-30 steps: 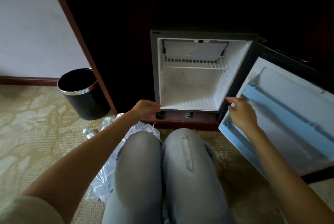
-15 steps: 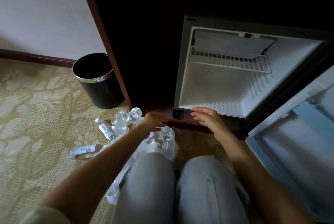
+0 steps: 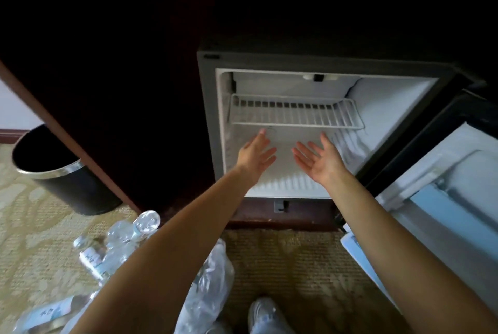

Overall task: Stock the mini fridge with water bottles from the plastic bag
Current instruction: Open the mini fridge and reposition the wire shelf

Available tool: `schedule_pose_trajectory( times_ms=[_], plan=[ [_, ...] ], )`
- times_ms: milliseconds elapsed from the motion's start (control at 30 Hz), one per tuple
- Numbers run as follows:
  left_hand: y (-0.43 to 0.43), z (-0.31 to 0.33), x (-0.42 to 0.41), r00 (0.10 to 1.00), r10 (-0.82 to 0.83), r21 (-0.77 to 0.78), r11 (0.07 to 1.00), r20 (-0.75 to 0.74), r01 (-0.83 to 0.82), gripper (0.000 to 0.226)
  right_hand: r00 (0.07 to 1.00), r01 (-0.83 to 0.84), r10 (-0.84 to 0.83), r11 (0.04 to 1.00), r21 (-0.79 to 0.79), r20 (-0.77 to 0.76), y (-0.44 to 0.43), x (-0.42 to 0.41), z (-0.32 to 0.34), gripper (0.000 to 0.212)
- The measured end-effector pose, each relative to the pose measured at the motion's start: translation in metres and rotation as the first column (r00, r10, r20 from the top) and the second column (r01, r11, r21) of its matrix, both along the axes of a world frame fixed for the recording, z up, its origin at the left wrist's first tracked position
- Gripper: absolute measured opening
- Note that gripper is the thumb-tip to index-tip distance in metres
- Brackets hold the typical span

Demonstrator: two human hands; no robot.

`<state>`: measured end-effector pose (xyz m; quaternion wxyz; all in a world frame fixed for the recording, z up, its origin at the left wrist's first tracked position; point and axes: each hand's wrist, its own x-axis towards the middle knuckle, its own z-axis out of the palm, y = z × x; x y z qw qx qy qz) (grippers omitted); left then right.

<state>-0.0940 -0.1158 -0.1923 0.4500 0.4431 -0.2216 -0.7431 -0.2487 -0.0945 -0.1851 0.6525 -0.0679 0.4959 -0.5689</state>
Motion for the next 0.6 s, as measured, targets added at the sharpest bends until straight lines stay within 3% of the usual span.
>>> schedule_pose_trajectory(
  times_ms=[133, 367, 500, 600],
  plan=[
    [-0.04, 0.013, -0.022, 0.987, 0.094, 0.022, 0.996, -0.13, -0.092, 0.058, 0.998, 0.059, -0.059, 0.998, -0.015, 0.027, -0.025, -0.019, 0.004, 0.06],
    [-0.065, 0.015, -0.031, 0.908, 0.294, 0.163, 0.953, -0.297, -0.255, 0.027, 0.975, 0.207, -0.201, 0.977, -0.056, 0.091, -0.056, -0.032, 0.008, 0.043],
    [-0.063, 0.023, -0.031, 0.922, 0.273, 0.163, 0.958, -0.275, -0.235, 0.015, 0.947, 0.259, -0.243, 0.964, -0.051, 0.212, -0.063, -0.028, 0.019, 0.013],
    [-0.066, 0.028, -0.031, 0.934, 0.269, 0.17, 0.958, -0.236, -0.233, 0.02, 0.958, 0.248, -0.242, 0.968, -0.024, 0.155, -0.066, -0.029, 0.027, 0.018]
  ],
)
